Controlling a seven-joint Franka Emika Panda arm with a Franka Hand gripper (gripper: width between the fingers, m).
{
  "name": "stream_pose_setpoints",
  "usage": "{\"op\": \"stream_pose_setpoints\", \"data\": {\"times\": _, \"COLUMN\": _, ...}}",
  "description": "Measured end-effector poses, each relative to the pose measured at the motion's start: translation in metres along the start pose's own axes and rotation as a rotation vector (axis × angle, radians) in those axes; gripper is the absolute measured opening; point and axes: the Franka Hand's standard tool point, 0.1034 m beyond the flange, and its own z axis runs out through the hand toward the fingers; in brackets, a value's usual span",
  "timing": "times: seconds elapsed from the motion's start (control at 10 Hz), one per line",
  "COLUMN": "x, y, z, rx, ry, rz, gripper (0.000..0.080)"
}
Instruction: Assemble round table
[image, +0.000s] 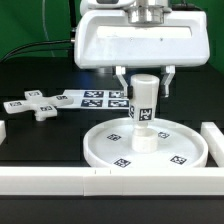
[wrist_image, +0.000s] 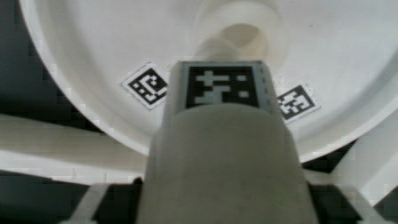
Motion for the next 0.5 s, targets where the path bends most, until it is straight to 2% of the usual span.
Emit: {"op": "stream_pose_setpoints", "data": {"times": 0.5, "x": -0.001, "y": -0.01, "z": 0.0, "rx": 0.011, "ry": -0.009, "rz": 0.02, "gripper": 0.0409}}
